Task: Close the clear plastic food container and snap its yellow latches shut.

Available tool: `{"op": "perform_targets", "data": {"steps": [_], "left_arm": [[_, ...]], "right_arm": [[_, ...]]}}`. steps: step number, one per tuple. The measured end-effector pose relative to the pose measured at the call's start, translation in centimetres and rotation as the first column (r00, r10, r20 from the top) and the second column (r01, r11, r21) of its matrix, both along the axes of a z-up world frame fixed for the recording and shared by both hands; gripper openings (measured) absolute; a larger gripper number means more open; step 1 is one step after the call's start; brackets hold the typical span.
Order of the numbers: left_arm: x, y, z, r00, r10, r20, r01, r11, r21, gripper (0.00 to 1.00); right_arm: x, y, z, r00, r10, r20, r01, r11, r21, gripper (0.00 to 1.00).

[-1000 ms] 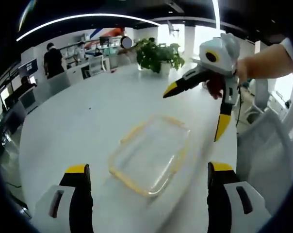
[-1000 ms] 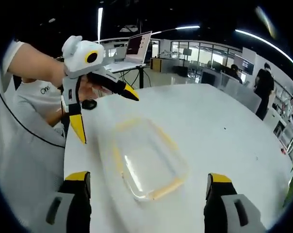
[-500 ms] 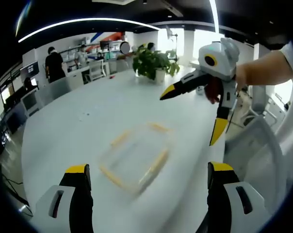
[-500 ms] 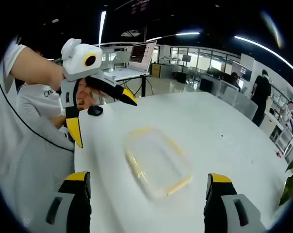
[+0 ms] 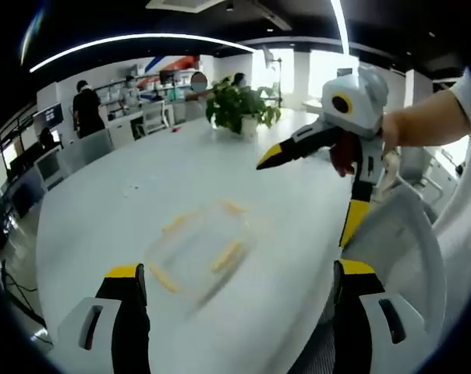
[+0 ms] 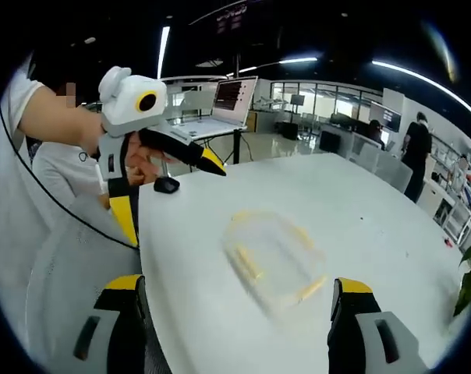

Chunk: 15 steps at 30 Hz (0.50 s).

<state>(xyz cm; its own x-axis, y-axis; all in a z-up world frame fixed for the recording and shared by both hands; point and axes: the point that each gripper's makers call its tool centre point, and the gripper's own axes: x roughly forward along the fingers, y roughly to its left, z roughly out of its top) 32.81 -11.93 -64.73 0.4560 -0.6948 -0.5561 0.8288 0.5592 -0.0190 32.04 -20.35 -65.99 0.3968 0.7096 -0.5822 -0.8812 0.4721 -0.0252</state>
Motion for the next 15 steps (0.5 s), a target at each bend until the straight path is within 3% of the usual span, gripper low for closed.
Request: {"op": "perform_targets", "data": {"steps": [3,15], "left_arm": [[-0.6,-0.1,0.3,1.0,0.026,-0.017,-0.026,0.999,-0.046,0.98],[-3.1,0.6,-0.1,1.0,0.009,-0.002,-0.009,1.0,-0.013,0.98]], "right_arm": [[-0.6,-0.1,0.2,1.0,0.002,0.003,-0.002,1.0,0.003,0.97],[-2.1,-0.9,0.6,0.999,-0.034,0.008,0.034,0.999,0.034,0.99]]}}
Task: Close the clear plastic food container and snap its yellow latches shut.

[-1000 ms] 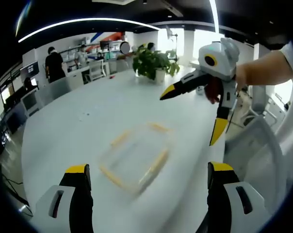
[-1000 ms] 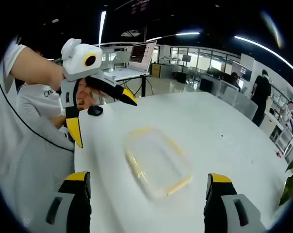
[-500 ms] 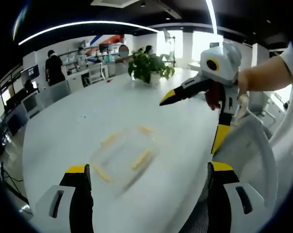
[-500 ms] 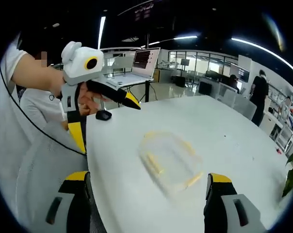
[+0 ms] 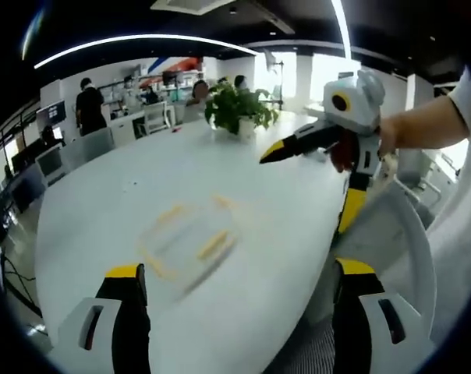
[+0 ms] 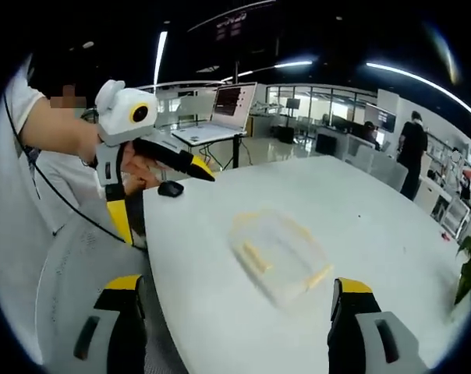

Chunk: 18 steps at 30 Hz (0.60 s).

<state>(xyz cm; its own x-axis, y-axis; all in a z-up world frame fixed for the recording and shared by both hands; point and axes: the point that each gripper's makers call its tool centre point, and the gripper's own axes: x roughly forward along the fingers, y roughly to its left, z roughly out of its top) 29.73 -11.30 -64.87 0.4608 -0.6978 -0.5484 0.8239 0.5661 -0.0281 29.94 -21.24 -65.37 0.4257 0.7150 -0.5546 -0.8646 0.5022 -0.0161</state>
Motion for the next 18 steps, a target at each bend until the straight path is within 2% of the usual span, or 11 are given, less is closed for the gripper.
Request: {"op": "perform_targets", "data": {"steps": [5,10,18], "left_arm": [[-1.0,-0.4,0.4,1.0,0.001,0.007,-0.001,1.0,-0.029,0.96],[-2.0,-0.8,0.6,1.0,0.01,0.004,-0.01,0.998,-0.054,0.97],[-3.6,-0.5,0.5,1.0,0.03,-0.007,-0.03,0.997,-0.068,0.96]], "right_arm": [[-1.0,-0.1,0.5,1.0,-0.017,-0.004,0.017,0.999,0.034,0.99],[-2.0,-0.1,0.3,1.0,-0.014,-0.004,0.014,0.999,0.037,0.99],[-4.2,0.0,0.2,1.0,-0.013,-0.012,0.013,0.998,0.059,0.99]]}}
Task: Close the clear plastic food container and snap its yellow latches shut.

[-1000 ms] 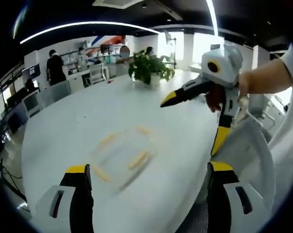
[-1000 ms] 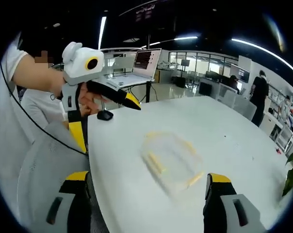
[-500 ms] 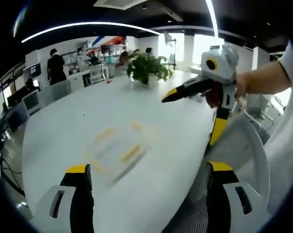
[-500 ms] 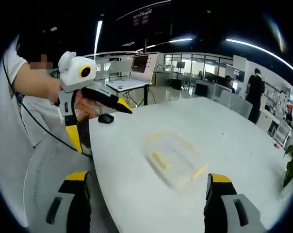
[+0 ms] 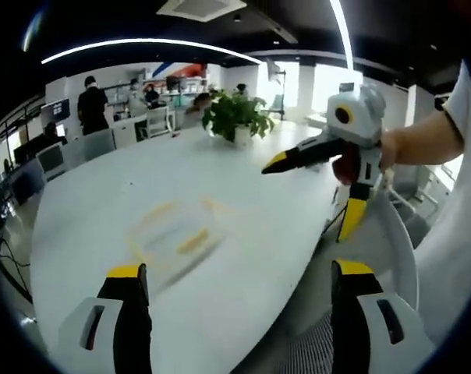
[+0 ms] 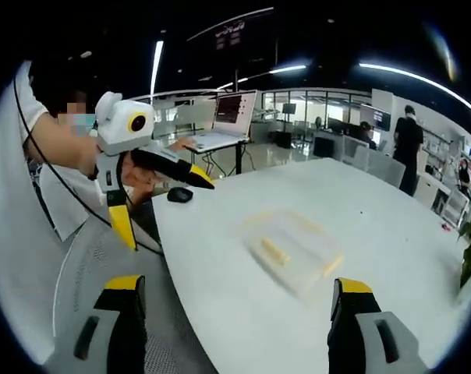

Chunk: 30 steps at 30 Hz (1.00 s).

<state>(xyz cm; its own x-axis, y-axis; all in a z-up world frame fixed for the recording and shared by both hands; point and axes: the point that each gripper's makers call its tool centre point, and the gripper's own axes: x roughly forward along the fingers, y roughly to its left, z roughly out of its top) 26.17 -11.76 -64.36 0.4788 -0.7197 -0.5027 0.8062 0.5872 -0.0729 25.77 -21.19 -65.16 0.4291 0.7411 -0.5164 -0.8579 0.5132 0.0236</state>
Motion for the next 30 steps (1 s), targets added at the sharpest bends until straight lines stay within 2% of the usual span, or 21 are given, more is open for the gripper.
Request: {"op": "perform_targets", "data": {"steps": [6,9,11,14,19,26,30], "left_arm": [[-1.2,0.2,-0.5,1.0,0.001,-0.015,-0.002,1.0,-0.013,0.95],[-1.5,0.4,-0.5,1.0,0.006,-0.004,-0.006,1.0,-0.011,0.96],[-1.7,0.5,-0.7,1.0,0.011,-0.019,-0.012,1.0,-0.027,0.96],[-1.9,0.7,-1.0,1.0,0.018,-0.019,-0.018,1.0,-0.017,0.96],[-2.4,0.9,-1.2,0.999,0.036,0.01,-0.036,0.999,-0.002,0.96],[-2.9,1.1,-2.3,0.998,0.061,-0.017,-0.061,0.998,-0.01,0.94],[-3.1,1.3,-2.7,0.996,0.079,-0.029,-0.08,0.997,-0.015,0.93]], "right_arm": [[-1.5,0.1,-0.1,1.0,-0.007,-0.011,0.007,1.0,0.022,0.99],[-1.8,0.1,0.2,1.0,-0.016,0.023,0.015,0.999,0.03,0.99],[-2.1,0.2,0.0,1.0,-0.014,0.015,0.013,1.0,0.029,0.99],[-2.4,0.1,-0.3,1.0,-0.016,0.008,0.016,1.0,0.025,0.99],[-2.7,0.1,-0.4,0.999,-0.032,0.005,0.032,0.999,0.043,0.99],[-3.6,0.2,-1.2,1.0,-0.027,-0.005,0.027,0.999,0.034,0.99],[-3.7,0.2,-1.0,1.0,-0.027,0.002,0.027,0.999,0.035,0.99]]}}
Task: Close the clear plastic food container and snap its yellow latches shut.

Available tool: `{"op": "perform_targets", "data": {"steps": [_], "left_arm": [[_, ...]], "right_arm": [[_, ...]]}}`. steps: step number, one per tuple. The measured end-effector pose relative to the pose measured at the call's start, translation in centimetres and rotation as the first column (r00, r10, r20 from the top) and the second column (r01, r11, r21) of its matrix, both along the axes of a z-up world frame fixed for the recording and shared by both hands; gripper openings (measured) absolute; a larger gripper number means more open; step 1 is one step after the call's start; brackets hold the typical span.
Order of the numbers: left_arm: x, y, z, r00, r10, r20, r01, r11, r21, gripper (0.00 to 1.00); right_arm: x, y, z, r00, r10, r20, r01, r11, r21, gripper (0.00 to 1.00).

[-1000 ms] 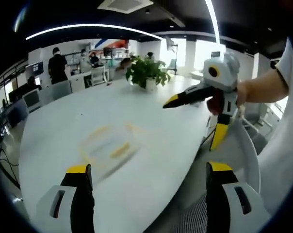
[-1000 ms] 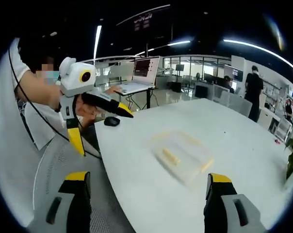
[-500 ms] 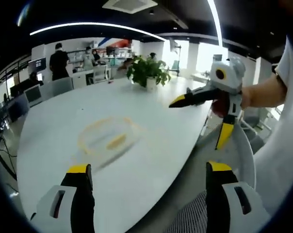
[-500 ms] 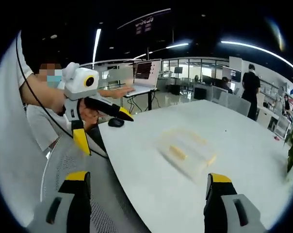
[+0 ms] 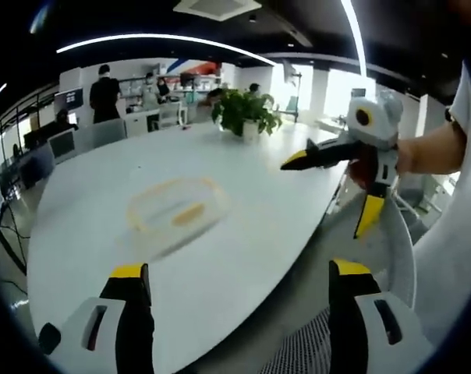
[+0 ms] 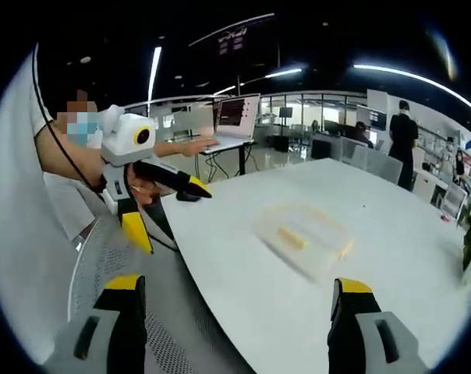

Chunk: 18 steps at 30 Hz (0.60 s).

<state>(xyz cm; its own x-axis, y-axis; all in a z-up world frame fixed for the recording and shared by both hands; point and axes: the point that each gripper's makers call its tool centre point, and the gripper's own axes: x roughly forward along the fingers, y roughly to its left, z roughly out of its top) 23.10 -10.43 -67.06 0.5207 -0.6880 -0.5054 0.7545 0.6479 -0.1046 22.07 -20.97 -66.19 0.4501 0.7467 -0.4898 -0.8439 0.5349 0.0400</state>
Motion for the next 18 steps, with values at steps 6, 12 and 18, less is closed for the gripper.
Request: {"op": "perform_targets", "data": {"steps": [6,12,18], "left_arm": [[0.0,0.0,0.3,1.0,0.007,0.014,-0.007,1.0,-0.008,0.93],[0.3,-0.3,1.1,0.999,0.004,0.044,-0.003,0.999,-0.037,0.92],[0.1,-0.6,1.3,0.999,-0.005,0.04,0.007,0.999,-0.051,0.93]], "right_arm": [[-0.1,0.0,-0.2,1.0,-0.001,-0.003,0.001,1.0,-0.01,0.99],[0.1,-0.3,-0.2,1.0,-0.017,-0.005,0.017,1.0,-0.008,0.99],[0.3,-0.4,-0.2,1.0,-0.027,-0.01,0.027,1.0,0.001,0.99]]}}
